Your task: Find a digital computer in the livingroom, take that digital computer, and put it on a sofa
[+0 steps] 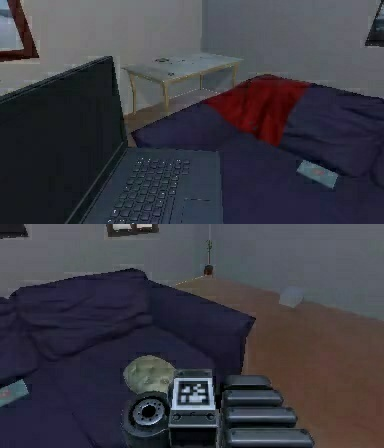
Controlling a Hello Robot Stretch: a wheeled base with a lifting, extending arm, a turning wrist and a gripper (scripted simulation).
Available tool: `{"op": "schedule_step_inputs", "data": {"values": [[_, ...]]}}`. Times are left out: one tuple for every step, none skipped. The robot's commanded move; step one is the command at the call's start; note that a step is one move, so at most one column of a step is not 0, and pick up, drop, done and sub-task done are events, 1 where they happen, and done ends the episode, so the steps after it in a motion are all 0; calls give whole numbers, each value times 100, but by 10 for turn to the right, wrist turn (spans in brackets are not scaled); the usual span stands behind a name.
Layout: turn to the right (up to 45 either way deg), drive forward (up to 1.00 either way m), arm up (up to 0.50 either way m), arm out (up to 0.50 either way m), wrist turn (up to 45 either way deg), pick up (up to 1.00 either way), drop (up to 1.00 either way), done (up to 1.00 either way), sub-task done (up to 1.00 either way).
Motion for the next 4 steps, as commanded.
{"op": "schedule_step_inputs", "data": {"values": [[-420, 0, 0, 0, 0, 0, 0, 0, 0], [0, 0, 0, 48, 0, 0, 0, 0, 0], [0, 0, 0, 0, 450, 0, 0, 0, 0], [0, 0, 0, 0, 450, 0, 0, 0, 0]]}}
